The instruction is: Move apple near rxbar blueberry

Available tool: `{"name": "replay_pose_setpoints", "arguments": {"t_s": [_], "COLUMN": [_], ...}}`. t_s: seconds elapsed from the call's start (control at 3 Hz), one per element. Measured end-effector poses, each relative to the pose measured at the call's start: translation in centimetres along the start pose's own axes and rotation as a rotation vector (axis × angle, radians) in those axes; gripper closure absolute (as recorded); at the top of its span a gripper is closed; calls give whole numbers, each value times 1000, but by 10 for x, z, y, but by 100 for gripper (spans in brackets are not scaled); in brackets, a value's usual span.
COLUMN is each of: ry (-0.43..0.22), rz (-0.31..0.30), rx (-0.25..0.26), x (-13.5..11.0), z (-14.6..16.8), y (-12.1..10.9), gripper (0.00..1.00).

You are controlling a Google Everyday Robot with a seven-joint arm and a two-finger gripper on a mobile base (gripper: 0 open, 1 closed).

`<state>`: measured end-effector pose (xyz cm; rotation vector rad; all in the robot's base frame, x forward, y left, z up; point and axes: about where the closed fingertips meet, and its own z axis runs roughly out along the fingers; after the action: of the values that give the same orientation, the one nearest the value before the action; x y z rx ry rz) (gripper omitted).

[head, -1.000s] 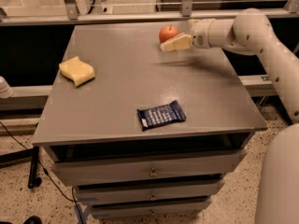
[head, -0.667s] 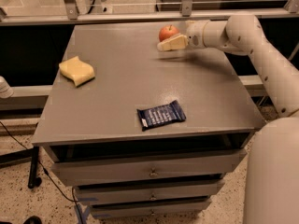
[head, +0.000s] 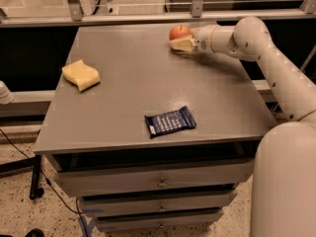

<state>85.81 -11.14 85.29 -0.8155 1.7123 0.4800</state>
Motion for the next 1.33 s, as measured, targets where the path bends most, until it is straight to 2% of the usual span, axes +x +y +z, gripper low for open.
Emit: {"name": "replay_pose_setpoints", "arguments": {"t_s": [0.33,0.67,1.0,1.33], "ry": [-5,-13,-22,-21], "rz": [19,21,17,16], "rx": [-2,-24,-85,-164], "x": [3,-2,-13,-15], "z": [-3,-18,-57,-101], "y": [5,19,46,77], "gripper": [63,85,100,100]}}
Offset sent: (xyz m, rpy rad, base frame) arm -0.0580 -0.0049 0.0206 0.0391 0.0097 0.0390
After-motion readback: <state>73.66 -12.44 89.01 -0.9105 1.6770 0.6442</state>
